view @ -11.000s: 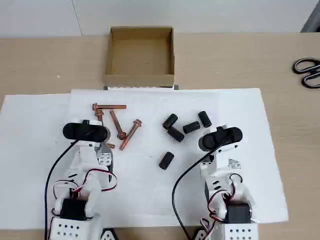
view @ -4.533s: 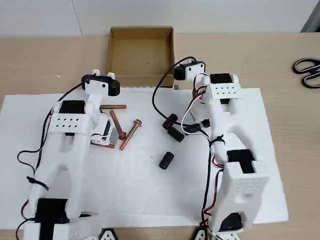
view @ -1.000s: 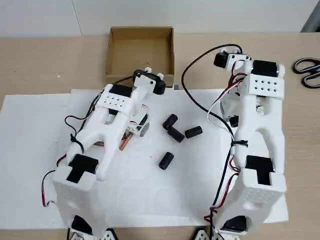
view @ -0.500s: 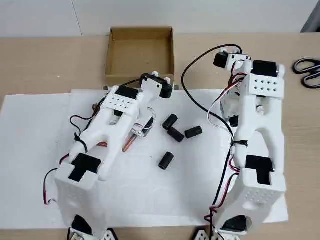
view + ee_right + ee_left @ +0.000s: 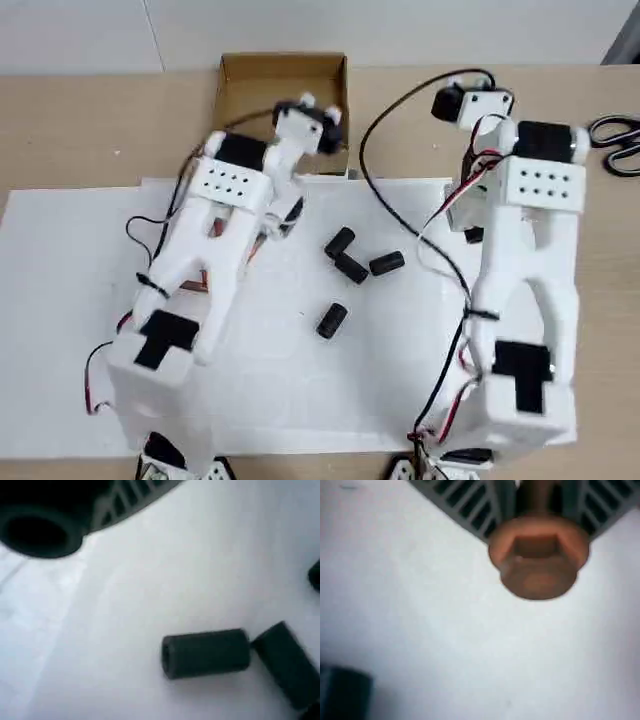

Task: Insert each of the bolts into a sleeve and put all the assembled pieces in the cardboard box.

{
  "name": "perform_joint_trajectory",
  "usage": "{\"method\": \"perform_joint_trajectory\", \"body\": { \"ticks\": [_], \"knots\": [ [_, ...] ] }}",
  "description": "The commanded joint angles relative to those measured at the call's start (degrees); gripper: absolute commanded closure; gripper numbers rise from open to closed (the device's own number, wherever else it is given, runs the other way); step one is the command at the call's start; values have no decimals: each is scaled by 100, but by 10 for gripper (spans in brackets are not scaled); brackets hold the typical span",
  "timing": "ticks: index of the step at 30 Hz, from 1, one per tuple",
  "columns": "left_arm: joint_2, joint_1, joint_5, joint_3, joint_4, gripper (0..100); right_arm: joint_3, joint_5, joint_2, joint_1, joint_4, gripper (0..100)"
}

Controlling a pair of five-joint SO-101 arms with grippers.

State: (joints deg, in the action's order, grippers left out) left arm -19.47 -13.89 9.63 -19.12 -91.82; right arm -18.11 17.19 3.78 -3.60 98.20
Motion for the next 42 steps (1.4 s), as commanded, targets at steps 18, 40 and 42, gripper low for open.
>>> {"method": "perform_joint_trajectory", "body": {
  "ticks": [18, 40, 42],
  "knots": [
    [3490, -721, -1881, -40, -431, 994, 3815, -70, -6176, 303, -470, 996],
    [9152, -580, -4554, 7090, 4501, 994, 8897, -1600, -10246, 2290, -3908, 996],
    [9609, -598, -4554, 7468, 4651, 994, 9081, -1609, -10273, 2624, -4004, 996]
  ]
}}
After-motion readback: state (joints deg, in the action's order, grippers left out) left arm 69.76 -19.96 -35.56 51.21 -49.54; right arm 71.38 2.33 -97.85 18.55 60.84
